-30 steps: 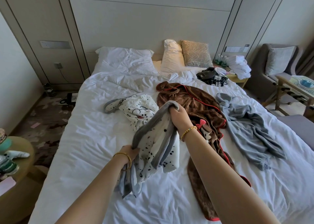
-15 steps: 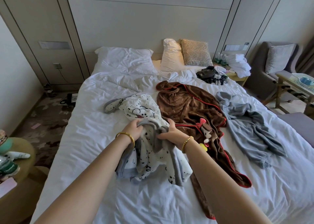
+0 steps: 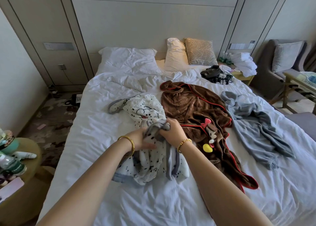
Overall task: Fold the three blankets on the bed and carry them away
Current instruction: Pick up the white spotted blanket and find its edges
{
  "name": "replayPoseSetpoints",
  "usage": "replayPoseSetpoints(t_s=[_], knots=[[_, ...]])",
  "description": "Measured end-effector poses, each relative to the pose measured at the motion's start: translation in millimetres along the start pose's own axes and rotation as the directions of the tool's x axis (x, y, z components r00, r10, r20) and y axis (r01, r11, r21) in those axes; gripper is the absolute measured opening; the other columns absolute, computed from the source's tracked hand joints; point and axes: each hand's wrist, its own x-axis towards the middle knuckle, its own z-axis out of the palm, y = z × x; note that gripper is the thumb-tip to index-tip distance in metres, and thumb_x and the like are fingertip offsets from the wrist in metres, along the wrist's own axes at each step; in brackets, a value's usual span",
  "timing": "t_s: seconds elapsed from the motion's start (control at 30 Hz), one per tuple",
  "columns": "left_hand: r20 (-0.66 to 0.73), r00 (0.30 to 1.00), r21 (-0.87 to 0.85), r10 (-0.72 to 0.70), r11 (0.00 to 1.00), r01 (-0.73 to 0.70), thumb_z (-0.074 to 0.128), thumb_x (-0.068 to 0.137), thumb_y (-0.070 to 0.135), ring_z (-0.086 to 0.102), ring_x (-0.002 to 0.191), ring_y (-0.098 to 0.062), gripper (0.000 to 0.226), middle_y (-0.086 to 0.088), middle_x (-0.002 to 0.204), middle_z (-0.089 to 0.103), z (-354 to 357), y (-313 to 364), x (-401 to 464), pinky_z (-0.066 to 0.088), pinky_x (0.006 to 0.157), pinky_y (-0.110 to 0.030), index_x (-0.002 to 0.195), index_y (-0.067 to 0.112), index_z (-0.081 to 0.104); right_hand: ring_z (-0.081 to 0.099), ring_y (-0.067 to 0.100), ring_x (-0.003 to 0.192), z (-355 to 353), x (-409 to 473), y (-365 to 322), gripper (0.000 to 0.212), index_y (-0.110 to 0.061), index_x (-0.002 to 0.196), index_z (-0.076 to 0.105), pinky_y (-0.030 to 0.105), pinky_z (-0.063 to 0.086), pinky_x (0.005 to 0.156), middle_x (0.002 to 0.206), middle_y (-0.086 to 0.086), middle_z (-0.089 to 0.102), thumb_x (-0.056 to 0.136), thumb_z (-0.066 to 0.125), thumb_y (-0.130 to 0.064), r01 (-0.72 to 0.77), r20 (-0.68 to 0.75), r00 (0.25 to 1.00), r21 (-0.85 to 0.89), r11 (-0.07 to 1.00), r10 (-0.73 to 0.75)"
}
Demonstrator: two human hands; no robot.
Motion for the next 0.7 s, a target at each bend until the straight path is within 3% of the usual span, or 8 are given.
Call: replayPoseSetpoints(t_s=[0.1, 0.2, 0.27, 0.37, 0.43, 0.53, 0.63, 0.7], knots=[[-0.023, 0.993, 0.246, -0.119, 0.962, 0.121, 0.058, 0.083, 0.041, 0.053, 0.082, -0.018, 0.038, 0.001, 0.103, 0.063, 7, 3, 8, 0.041, 0.067, -0.024, 0.115, 0.021, 0.056, 0.050, 0.018, 0.067, -1, -3, -25, 0.020, -0.020, 0.071, 0.041, 0.032, 0.047, 0.066, 0.068, -0.002, 0.051, 0.079, 0.058, -0.012, 0.074, 0.007, 0.997, 0.112, 0.991, -0.075], [-0.351, 0.890, 0.129, -0.290, 0.927, 0.353, 0.043, 0.092, 0.029, 0.053, 0.072, -0.022, 0.026, -0.004, 0.086, 0.065, 10, 2, 10, 0.042, 0.066, -0.030, 0.100, 0.013, 0.063, 0.043, 0.008, 0.060, -2, -7, -44, 0.028, -0.022, 0.065, 0.041, 0.013, 0.039, 0.055, 0.064, -0.006, 0.046, 0.079, 0.055, -0.003, 0.111, -0.003, 0.993, 0.305, 0.946, -0.116], [-0.451, 0.832, 0.041, -0.323, 0.924, 0.381, 0.043, 0.091, 0.015, 0.053, 0.069, -0.025, 0.024, -0.004, 0.075, 0.061, 14, 1, 11, 0.043, 0.063, -0.030, 0.092, 0.008, 0.065, 0.043, 0.006, 0.058, -6, -10, -52, 0.027, -0.020, 0.064, 0.042, 0.011, 0.037, 0.053, 0.062, -0.005, 0.046, 0.080, 0.053, 0.000, 0.099, 0.004, 0.994, 0.435, 0.895, -0.112], [-0.420, 0.847, -0.065, -0.325, 0.942, 0.329, 0.040, 0.088, 0.006, 0.057, 0.082, -0.031, 0.023, -0.017, 0.090, 0.062, 15, 2, 9, 0.044, 0.068, -0.033, 0.089, 0.001, 0.062, 0.048, 0.008, 0.060, -16, -10, -53, 0.021, -0.019, 0.068, 0.047, 0.021, 0.043, 0.060, 0.064, -0.005, 0.050, 0.080, 0.053, -0.003, 0.011, 0.086, 0.994, 0.537, 0.844, -0.068], [-0.290, 0.898, -0.099, -0.330, 0.944, 0.314, 0.043, 0.088, 0.007, 0.058, 0.087, -0.032, 0.021, -0.018, 0.089, 0.064, 16, 1, 8, 0.046, 0.075, -0.036, 0.089, -0.001, 0.061, 0.052, 0.011, 0.065, -24, -10, -47, 0.018, -0.020, 0.071, 0.051, 0.027, 0.046, 0.064, 0.067, -0.004, 0.054, 0.079, 0.055, -0.005, -0.032, 0.143, 0.988, 0.522, 0.852, -0.051], [-0.179, 0.909, -0.142, -0.375, 0.925, 0.354, 0.035, 0.095, 0.009, 0.057, 0.106, -0.033, 0.031, -0.023, 0.114, 0.062, 13, 2, 8, 0.043, 0.083, -0.032, 0.109, -0.006, 0.059, 0.056, 0.008, 0.073, -35, -11, -30, 0.010, -0.018, 0.082, 0.060, 0.014, 0.048, 0.064, 0.079, -0.003, 0.059, 0.080, 0.069, -0.016, -0.016, 0.309, 0.948, 0.272, 0.962, -0.071], [-0.203, 0.903, -0.184, -0.379, 0.920, 0.345, 0.033, 0.097, 0.011, 0.057, 0.101, -0.031, 0.033, -0.021, 0.118, 0.061, 0, 17, 10, 0.041, 0.079, -0.032, 0.111, -0.002, 0.060, 0.056, 0.019, 0.099, -27, -11, -11, 0.060, -0.009, 0.115, 0.053, 0.025, 0.048, 0.084, 0.106, 0.003, 0.056, 0.071, 0.076, -0.043, 0.014, 0.467, 0.879, -0.228, 0.973, 0.097], [-0.160, 0.932, -0.168, -0.325, 0.939, 0.299, 0.033, 0.097, 0.013, 0.057, 0.106, -0.030, 0.032, -0.019, 0.118, 0.060, -5, 36, 14, 0.042, 0.085, -0.032, 0.111, 0.000, 0.059, 0.053, 0.020, 0.101, -14, -14, -3, 0.069, -0.012, 0.125, 0.050, 0.028, 0.044, 0.088, 0.104, -0.001, 0.056, 0.071, 0.075, -0.046, 0.019, 0.505, 0.849, -0.330, 0.944, 0.159]])
